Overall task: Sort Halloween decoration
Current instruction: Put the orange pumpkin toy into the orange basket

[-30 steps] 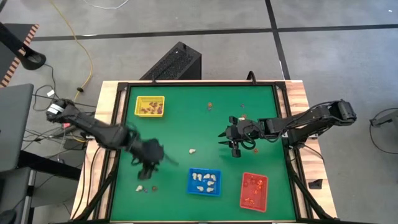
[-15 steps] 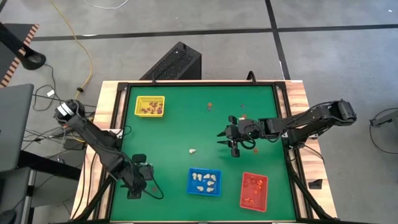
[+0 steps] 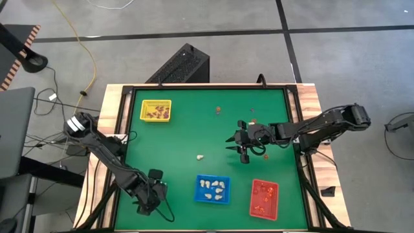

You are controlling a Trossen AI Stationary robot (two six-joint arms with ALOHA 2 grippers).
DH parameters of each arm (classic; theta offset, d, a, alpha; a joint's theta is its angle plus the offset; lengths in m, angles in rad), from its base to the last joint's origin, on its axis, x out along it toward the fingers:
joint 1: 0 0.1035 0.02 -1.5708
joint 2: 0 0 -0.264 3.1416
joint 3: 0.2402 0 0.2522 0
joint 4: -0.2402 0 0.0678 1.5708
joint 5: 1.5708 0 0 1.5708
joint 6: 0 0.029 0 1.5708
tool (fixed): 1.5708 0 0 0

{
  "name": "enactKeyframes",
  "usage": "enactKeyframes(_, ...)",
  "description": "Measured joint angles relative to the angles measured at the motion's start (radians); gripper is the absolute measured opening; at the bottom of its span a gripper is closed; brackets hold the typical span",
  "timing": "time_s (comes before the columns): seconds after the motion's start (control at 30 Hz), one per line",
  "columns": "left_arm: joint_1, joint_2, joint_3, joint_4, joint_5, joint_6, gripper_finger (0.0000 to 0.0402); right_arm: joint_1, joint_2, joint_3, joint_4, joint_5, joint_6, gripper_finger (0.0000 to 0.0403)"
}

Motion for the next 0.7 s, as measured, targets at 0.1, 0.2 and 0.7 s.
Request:
enactKeyframes(0.1,0.0,0.016,0.0,-0.001,-0.014,0.032,0.0195,0.0,0.0,0.0,0.0,0.0,0.0,0.0164)
enactKeyframes(0.2,0.003,0.026,0.0,0.019,-0.039,0.069,0.0196,0.0,0.0,0.0,0.001,0.0,-0.001,0.0164)
enactKeyframes(0.7,0.01,0.117,0.003,0.063,0.011,0.158,0.0193,0.0,0.0,0.0,0.009,0.0,-0.002,0.0164)
